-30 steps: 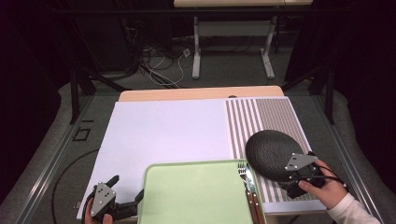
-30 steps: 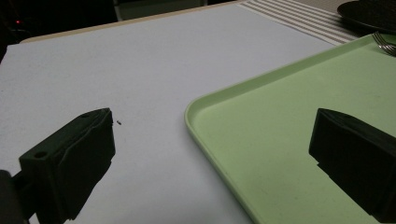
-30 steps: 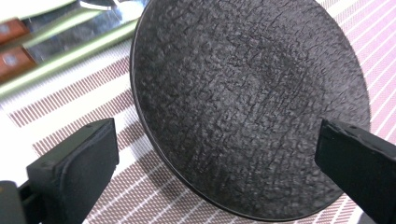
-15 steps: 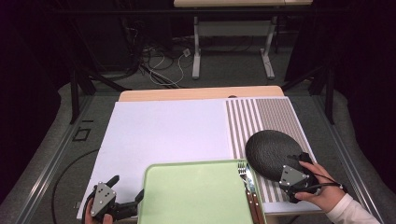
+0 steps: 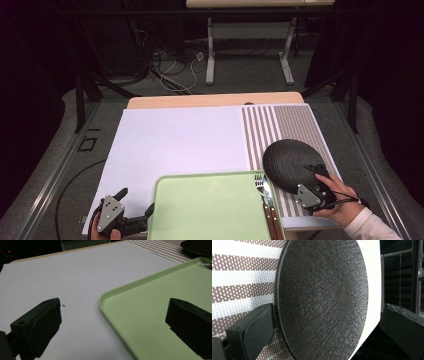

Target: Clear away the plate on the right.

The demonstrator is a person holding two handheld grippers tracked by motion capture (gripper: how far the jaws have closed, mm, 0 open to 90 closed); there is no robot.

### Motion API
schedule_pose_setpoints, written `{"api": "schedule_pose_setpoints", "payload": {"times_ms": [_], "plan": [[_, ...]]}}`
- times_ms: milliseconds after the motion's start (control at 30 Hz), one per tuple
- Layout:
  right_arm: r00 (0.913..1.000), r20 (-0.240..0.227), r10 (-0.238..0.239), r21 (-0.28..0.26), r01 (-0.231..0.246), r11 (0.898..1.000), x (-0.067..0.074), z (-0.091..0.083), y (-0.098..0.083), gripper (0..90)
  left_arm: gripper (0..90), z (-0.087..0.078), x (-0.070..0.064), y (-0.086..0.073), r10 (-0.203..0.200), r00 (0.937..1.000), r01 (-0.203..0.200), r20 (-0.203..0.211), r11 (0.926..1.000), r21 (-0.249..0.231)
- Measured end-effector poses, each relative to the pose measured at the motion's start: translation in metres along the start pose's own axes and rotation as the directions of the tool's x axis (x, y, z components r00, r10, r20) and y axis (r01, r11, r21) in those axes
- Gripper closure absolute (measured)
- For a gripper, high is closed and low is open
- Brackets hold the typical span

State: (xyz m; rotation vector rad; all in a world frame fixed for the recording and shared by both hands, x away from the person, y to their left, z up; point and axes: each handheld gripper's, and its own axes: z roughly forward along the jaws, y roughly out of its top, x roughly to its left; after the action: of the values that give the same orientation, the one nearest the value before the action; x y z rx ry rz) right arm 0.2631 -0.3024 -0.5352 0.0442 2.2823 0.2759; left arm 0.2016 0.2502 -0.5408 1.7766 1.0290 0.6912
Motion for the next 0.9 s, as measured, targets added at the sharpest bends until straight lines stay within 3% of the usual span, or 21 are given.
{"api": "schedule_pose_setpoints", "payload": {"times_ms": [200, 300, 433, 467, 900], "plan": [[0.9992, 0.031, -0.026, -0.025, 0.027, 0.999, 0.004, 0.006, 0.001, 0.0, 0.5, 0.000, 0.000, 0.000, 0.000, 1.0000, 0.000, 0.001, 1.0000, 0.002], [0.9975, 0.046, -0.054, 0.002, 0.054, 0.999, 0.003, 0.008, 0.003, 0.0, 0.5, 0.000, 0.000, 0.000, 0.000, 1.0000, 0.000, 0.002, 1.0000, 0.001], [0.9978, 0.048, -0.046, 0.001, 0.046, 0.999, 0.005, 0.012, 0.003, 0.0, 0.5, 0.000, 0.000, 0.000, 0.001, 1.0000, -0.001, 0.003, 1.0000, 0.001], [0.9959, 0.056, -0.071, 0.006, 0.070, 0.997, 0.004, 0.012, 0.003, 0.0, 0.5, 0.000, 0.000, 0.000, 0.001, 1.0000, -0.001, 0.003, 1.0000, 0.002], [0.9869, 0.118, -0.111, 0.025, 0.109, 0.994, 0.007, 0.019, 0.005, 0.0, 0.5, 0.000, -0.001, 0.000, -0.001, 1.0000, 0.001, 0.009, 1.0000, 0.003]]}}
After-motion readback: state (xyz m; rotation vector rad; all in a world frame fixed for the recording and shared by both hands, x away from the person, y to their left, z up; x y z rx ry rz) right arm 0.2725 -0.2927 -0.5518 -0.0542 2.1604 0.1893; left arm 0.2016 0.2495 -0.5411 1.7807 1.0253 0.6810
